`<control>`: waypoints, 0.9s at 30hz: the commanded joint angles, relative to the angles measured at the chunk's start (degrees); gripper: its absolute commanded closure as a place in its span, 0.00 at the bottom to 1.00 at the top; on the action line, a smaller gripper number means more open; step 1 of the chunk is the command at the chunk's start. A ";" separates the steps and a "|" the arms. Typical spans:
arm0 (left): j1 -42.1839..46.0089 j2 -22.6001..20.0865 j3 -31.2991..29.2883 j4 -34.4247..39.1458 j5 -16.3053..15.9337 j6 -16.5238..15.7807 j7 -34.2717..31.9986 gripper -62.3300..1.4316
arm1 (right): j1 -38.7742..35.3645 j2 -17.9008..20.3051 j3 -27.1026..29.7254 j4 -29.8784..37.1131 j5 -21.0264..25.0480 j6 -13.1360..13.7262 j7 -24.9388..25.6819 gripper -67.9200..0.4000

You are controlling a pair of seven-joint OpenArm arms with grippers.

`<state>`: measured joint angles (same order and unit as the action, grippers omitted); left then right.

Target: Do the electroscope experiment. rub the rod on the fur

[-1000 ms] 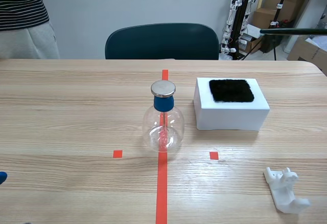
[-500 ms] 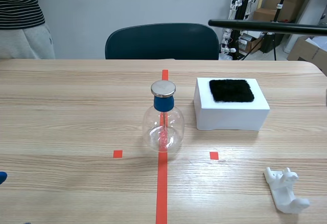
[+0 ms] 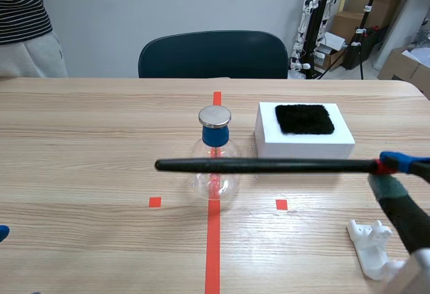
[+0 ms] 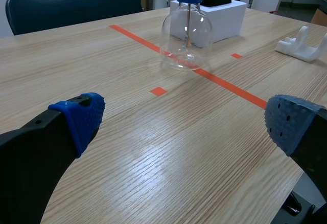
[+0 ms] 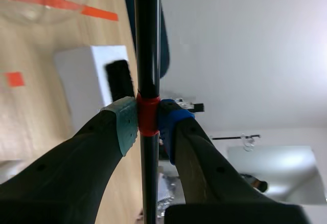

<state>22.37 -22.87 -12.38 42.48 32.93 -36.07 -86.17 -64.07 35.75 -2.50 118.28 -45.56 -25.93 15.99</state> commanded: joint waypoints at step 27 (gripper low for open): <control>0.33 -0.17 -0.07 0.66 -0.70 -0.04 -2.86 0.00 | -8.31 0.76 -1.62 0.02 7.26 -4.11 1.97 0.99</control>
<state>22.37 -22.87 -12.38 42.48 32.93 -36.07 -86.17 -72.58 35.90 -4.64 117.95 -38.52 -29.56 17.54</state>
